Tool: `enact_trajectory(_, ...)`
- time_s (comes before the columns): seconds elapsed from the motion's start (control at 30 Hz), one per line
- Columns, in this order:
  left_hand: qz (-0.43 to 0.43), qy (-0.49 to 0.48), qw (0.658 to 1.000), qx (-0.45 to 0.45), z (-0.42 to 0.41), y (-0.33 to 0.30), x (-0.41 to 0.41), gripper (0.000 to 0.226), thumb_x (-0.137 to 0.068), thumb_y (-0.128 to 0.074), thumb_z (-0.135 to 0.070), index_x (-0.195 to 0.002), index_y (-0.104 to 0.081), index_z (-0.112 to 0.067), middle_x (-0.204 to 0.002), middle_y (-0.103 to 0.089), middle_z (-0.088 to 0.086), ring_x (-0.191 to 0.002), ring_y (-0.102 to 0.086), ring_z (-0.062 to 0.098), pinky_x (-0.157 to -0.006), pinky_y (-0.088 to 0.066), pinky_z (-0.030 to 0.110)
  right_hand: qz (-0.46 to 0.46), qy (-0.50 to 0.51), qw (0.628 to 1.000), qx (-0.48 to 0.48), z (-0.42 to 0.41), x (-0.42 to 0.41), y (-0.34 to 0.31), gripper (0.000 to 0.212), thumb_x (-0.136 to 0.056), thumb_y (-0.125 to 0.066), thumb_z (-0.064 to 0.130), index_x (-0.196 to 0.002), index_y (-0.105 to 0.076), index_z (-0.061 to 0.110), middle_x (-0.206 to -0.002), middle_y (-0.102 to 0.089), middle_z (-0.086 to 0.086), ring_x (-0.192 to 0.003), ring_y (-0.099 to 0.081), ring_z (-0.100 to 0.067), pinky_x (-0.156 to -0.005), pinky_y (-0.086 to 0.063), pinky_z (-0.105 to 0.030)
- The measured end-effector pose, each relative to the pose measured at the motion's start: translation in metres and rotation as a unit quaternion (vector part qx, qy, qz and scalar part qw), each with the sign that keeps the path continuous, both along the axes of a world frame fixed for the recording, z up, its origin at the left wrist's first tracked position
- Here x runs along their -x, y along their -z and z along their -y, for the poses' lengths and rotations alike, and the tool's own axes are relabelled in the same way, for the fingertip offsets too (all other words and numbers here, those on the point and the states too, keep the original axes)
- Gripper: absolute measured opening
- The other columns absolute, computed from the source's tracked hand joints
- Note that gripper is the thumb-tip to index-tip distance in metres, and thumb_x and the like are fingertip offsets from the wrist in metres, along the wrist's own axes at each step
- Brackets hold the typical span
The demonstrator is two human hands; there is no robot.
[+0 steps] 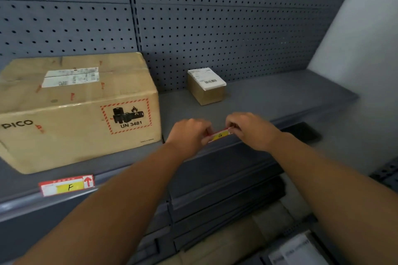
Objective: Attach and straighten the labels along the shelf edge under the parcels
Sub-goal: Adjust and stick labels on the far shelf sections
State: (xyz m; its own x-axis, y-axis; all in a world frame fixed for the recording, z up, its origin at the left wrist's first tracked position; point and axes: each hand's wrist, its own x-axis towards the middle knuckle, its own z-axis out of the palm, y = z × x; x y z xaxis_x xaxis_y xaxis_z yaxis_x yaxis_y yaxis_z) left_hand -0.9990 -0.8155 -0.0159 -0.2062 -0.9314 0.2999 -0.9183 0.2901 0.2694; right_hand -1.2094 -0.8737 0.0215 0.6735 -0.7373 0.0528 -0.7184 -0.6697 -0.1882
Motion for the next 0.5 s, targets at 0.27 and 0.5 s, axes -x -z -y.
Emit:
enact_trajectory(0.27,0.014,-0.003,1.000,-0.022,0.015,0.002,0.016,0.013,-0.090,-0.066,-0.042,-0.095,-0.064,-0.030,-0.095,-0.066,-0.011,-0.086,-0.060,0.016,-0.071,-0.049,0.034,-0.001,-0.014,1.000,0.003,0.014,0.016,0.013,0.010,-0.100,-0.056,0.018,-0.093,-0.056,0.025,-0.095,-0.058,0.006,-0.085,-0.056,-0.017,-0.076,-0.050,-0.039)
enact_trajectory(0.5,0.030,0.014,0.999,-0.010,0.022,0.000,0.021,0.013,-0.090,-0.066,-0.039,-0.095,-0.063,-0.028,-0.093,-0.063,-0.009,-0.085,-0.058,0.015,-0.065,-0.041,0.031,0.005,-0.035,0.999,0.035,0.020,0.024,0.016,0.007,-0.101,-0.053,0.018,-0.098,-0.057,0.021,-0.096,-0.057,0.005,-0.083,-0.055,-0.018,-0.072,-0.044,-0.033)
